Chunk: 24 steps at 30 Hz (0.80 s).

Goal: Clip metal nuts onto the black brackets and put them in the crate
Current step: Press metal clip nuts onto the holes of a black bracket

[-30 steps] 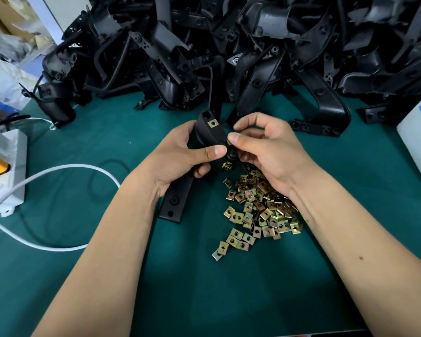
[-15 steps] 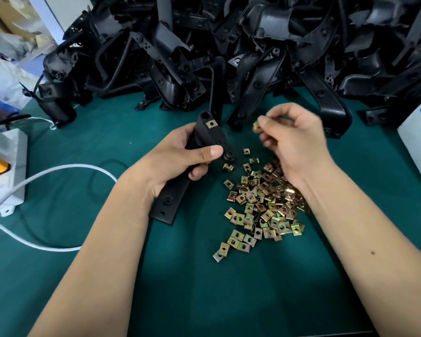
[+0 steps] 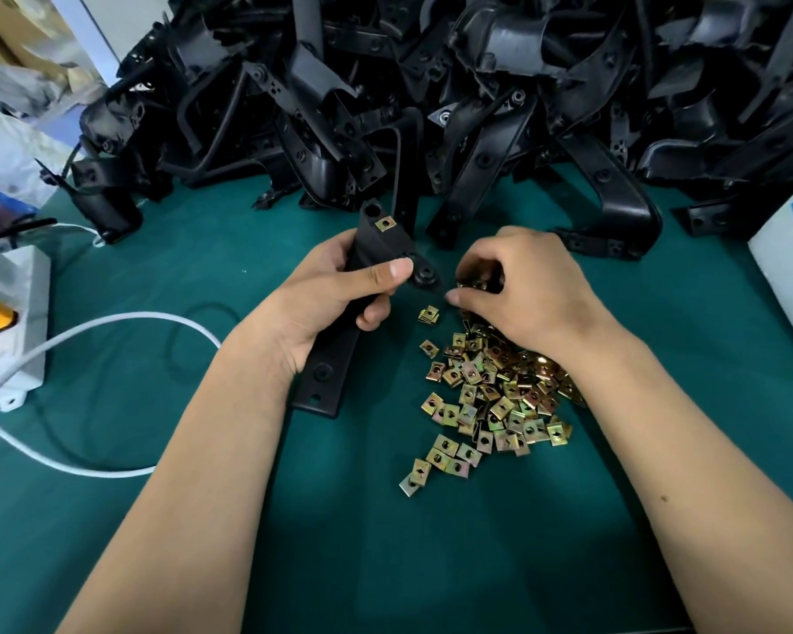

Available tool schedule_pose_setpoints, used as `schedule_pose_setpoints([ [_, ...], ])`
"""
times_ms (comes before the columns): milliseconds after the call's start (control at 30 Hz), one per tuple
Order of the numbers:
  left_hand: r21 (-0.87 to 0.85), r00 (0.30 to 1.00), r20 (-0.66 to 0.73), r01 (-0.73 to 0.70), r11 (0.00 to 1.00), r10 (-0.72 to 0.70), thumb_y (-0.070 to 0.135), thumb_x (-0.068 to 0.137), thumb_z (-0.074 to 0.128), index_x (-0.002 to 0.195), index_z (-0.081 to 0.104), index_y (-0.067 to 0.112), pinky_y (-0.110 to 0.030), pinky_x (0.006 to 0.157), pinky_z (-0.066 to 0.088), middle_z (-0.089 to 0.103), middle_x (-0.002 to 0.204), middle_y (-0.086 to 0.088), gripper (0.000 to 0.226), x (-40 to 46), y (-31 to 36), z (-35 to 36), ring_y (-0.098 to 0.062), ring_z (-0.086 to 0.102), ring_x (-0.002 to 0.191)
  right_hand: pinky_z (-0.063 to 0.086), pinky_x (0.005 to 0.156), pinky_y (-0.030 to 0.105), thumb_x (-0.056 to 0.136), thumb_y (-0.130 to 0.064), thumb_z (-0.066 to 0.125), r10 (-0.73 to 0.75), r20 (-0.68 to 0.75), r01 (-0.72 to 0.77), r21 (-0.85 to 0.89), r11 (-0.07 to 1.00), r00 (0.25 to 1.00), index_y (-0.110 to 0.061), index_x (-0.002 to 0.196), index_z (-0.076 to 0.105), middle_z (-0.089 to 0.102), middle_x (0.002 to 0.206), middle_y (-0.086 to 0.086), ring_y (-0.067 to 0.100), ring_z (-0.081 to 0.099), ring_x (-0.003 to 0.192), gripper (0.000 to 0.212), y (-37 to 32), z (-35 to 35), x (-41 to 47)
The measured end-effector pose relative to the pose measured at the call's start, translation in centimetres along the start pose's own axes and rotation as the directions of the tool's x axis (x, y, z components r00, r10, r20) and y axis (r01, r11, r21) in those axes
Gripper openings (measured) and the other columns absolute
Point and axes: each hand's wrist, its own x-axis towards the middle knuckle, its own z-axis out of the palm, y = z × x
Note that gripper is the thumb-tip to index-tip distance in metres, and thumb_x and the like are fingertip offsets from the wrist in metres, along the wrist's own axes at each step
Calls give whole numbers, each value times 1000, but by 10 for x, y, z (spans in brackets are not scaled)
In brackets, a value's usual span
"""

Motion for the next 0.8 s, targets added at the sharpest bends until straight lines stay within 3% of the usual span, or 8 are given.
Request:
schedule_pose_setpoints([
  [200, 6, 1000, 6, 9, 1000, -9, 15, 82, 73, 96, 55, 11, -20, 44, 33, 50, 73, -3, 23, -1, 1, 0, -13, 42, 49, 48, 68, 23, 86, -37, 82, 97, -33, -93, 121, 988, 995, -21, 91, 78, 67, 83, -11, 3, 61, 76, 17, 6, -5, 0],
  [333, -19, 1000, -10, 11, 1000, -12, 15, 82, 73, 96, 57, 12, -20, 45, 34, 50, 75, -4, 22, -2, 1, -2, -13, 42, 50, 37, 63, 14, 87, -30, 83, 65, 27, -66, 20, 998, 998, -19, 88, 77, 59, 85, -9, 3, 54, 75, 12, 6, -8, 1],
  [467, -92, 999, -30, 12, 996, -15, 15, 84, 73, 92, 59, 14, -19, 46, 32, 51, 77, -4, 16, -3, 2, -4, -12, 41, 51, 41, 63, 22, 88, -25, 82, 77, 22, -78, 34, 996, 997, -21, 84, 70, 62, 83, -9, 4, 55, 73, 13, 4, -6, 1],
  [567, -192, 999, -48, -15, 981, 6, 17, 87, 69, 87, 58, 16, -18, 45, 33, 51, 76, -1, 11, -3, 5, -7, -10, 40, 50, 54, 69, 34, 89, -21, 81, 100, -34, -96, 97, 991, 994, -20, 82, 67, 65, 78, -8, 8, 61, 72, 15, 5, -5, 0],
  [667, -259, 998, -57, -40, 965, 26, 19, 90, 65, 90, 53, 16, -16, 45, 34, 48, 78, 0, 12, -3, 8, -12, -8, 39, 51, 58, 75, 42, 89, -13, 79, 114, -142, -94, 139, 986, 983, -18, 87, 66, 64, 79, -8, 10, 62, 73, 14, 3, -6, 0],
  [733, -326, 998, -41, -48, 944, 37, 19, 90, 66, 91, 51, 17, -15, 45, 34, 48, 79, 0, 16, -4, 10, -15, -7, 40, 51, 59, 77, 43, 90, -10, 77, 121, -246, -76, 183, 980, 962, -19, 89, 67, 65, 80, -12, 7, 63, 74, 13, -2, -6, 3],
  [800, -405, 997, 12, -62, 912, 72, 18, 84, 81, 93, 49, 17, -14, 45, 35, 48, 79, 1, 33, -6, 12, -18, -5, 41, 50, 61, 83, 37, 89, -10, 78, 72, -197, 7, 374, 928, 978, -18, 95, 70, 72, 88, -10, 7, 70, 81, 13, -18, -2, 5],
])
